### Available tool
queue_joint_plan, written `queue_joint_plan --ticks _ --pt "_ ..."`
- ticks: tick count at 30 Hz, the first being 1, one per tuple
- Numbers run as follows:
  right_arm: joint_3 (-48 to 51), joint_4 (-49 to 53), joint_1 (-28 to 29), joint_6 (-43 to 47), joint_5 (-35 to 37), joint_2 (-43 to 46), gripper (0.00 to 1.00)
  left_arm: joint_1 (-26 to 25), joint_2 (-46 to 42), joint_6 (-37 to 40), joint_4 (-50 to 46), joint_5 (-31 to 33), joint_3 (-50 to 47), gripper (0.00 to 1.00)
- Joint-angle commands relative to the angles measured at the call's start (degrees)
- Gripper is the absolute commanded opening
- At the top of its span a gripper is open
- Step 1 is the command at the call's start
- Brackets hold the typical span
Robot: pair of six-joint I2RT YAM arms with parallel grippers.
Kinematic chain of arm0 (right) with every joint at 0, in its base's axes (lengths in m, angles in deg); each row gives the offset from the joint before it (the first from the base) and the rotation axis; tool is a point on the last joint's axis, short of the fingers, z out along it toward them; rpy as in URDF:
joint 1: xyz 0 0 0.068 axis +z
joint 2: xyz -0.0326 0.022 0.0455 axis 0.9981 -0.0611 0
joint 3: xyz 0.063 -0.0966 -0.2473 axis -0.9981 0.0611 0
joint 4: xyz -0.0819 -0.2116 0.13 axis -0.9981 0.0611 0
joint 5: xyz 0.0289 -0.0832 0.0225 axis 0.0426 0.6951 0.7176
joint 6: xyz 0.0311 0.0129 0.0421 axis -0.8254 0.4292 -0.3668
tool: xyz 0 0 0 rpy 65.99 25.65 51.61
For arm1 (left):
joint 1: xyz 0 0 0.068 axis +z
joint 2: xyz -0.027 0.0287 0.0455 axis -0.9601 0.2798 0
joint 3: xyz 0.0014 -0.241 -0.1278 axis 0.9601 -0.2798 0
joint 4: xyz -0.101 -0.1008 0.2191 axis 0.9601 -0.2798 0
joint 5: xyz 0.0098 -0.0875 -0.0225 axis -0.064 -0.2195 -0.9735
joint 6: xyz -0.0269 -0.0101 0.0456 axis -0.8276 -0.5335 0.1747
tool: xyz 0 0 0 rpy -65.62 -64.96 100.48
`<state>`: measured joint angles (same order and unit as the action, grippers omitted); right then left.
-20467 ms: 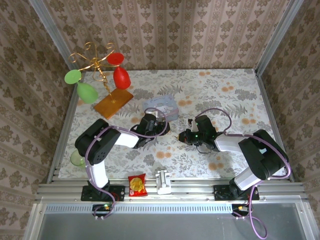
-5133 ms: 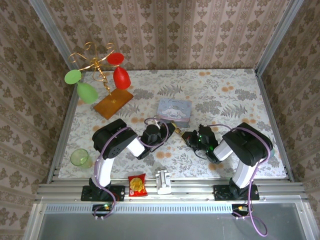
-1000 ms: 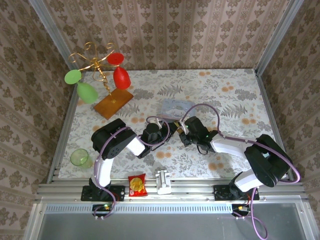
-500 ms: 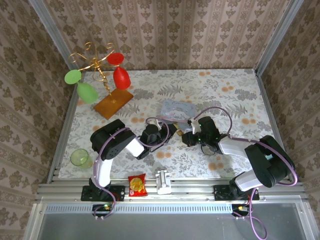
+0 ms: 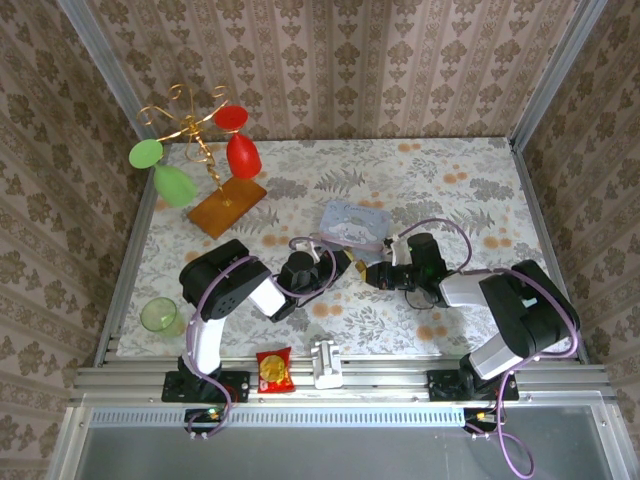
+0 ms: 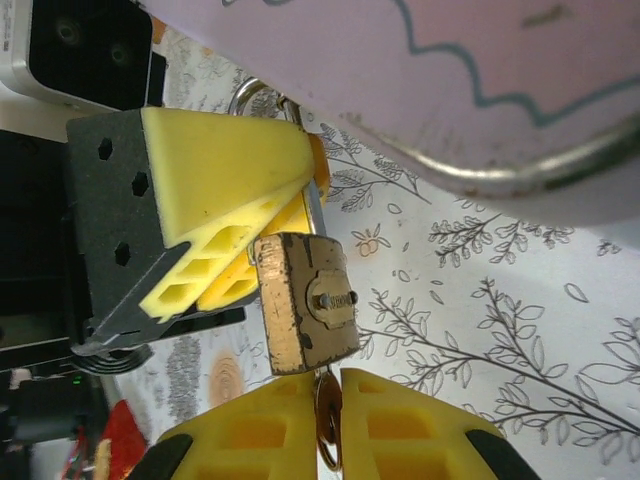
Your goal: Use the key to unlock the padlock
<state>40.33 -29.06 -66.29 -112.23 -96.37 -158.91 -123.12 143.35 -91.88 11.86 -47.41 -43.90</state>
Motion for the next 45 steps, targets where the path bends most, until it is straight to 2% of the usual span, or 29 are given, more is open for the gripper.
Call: queue_joint_plan --ticks 1,4,7,9,12,16,19,22,27,31,35,37,39,45 --pt "0.61 -5.64 -1.25 -5.58 -4.90 -1.88 0.11 0.41 -0.91 5.82 1.08 2.57 -1.88 0.12" --pt "1.10 -1.92 -1.13 -4.08 -2.95 -1.42 0.11 0.76 -1.06 7.32 -0.05 3.38 -2.69 0.21" --pt "1.17 1.35 -1.10 -3.16 -1.87 -1.00 0.11 0.66 -0.81 9.05 -1.42 3.09 -2.50 0.17" --pt "0.41 4.28 -1.12 -3.23 -1.06 -0.94 0.11 0.03 -2.24 10.97 -4.92 3.87 -2.34 0.22" --pt "-0.61 8.45 -1.36 -5.55 0.52 -1.23 0.11 -0.99 -7.87 16.34 -14.83 6.41 -1.79 0.28" --pt "-0.36 10.72 -1.88 -8.41 1.35 -1.37 0.12 -1.58 -15.96 26.47 -33.29 8.72 1.96 0.37" --pt "-0.93 14.10 -2.43 -8.78 2.14 -1.67 0.13 -2.00 -17.32 33.79 -41.43 8.24 6.24 0.39" --pt "-2.10 17.17 -2.60 -8.01 3.19 -2.69 0.14 -3.11 -13.45 42.93 -55.23 5.93 16.46 0.43" --pt "-1.58 17.65 -2.61 -7.20 4.02 -1.76 0.16 -3.93 -9.31 45.26 -56.32 5.74 19.61 0.41" --pt "-2.03 19.12 -2.72 -6.51 3.98 -2.07 0.18 -6.57 -9.65 47.43 -58.84 10.27 19.90 0.38" --pt "-2.10 20.47 -3.53 -6.74 5.01 -2.58 0.27 -7.39 -9.10 47.31 -60.58 11.29 20.74 0.36" --pt "-2.36 22.08 -3.64 -6.56 6.95 -2.73 0.32 -6.53 -7.82 45.99 -58.53 9.72 20.46 0.32" --pt "-2.22 23.02 -3.68 -6.20 8.51 -1.92 0.32 -5.72 -7.16 44.82 -56.41 8.80 19.67 0.28" --pt "-3.51 29.22 -3.36 -4.04 16.23 4.29 0.37 -5.59 -10.26 44.20 -54.96 8.46 18.20 0.27"
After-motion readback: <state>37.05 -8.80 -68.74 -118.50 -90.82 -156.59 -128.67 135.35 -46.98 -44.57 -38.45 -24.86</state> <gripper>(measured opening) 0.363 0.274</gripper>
